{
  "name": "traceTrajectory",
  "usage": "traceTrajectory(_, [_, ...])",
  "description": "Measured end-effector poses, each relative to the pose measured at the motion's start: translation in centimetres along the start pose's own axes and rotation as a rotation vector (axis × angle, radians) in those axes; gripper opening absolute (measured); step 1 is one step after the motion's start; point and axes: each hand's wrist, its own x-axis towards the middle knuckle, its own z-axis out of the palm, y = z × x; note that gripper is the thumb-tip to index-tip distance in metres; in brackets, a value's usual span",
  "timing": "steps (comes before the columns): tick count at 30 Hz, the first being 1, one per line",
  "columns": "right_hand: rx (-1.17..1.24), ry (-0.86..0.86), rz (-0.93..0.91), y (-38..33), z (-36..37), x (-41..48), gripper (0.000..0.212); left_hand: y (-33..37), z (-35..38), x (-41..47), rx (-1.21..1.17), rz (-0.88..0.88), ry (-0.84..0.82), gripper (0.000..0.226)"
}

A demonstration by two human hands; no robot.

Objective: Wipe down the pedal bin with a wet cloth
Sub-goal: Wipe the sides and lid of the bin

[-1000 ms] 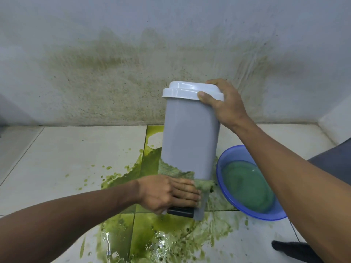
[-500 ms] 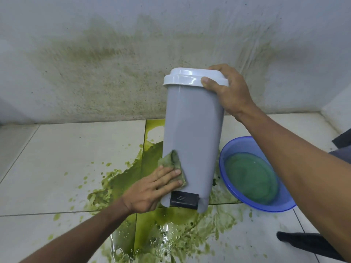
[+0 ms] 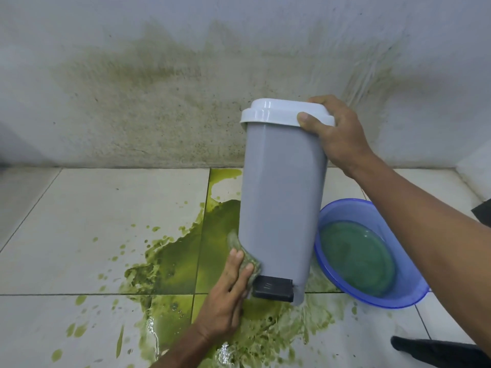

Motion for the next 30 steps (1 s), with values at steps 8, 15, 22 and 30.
traceTrajectory(8, [0.003, -0.011, -0.028, 0.1, 0.0, -0.2, 0.035, 0.2, -3.0, 7.4, -0.087, 0.035, 0.044, 0.052])
traceTrajectory(15, [-0.011, 0.008, -0.043, 0.1, -0.1, -0.2, 0.040, 3.4, -4.7, 17.0, -0.115, -0.085, 0.205, 0.051])
traceTrajectory(22, [0.024, 0.009, -0.081, 0.1, 0.4, -0.9, 0.029, 3.0, -4.4, 17.7, 0.063, 0.098, 0.214, 0.048])
traceTrajectory(30, [0.017, 0.007, -0.113, -0.8, -0.3, -4.4, 0.037, 7.8, -7.5, 21.3, -0.847, -1.015, 0.763, 0.032])
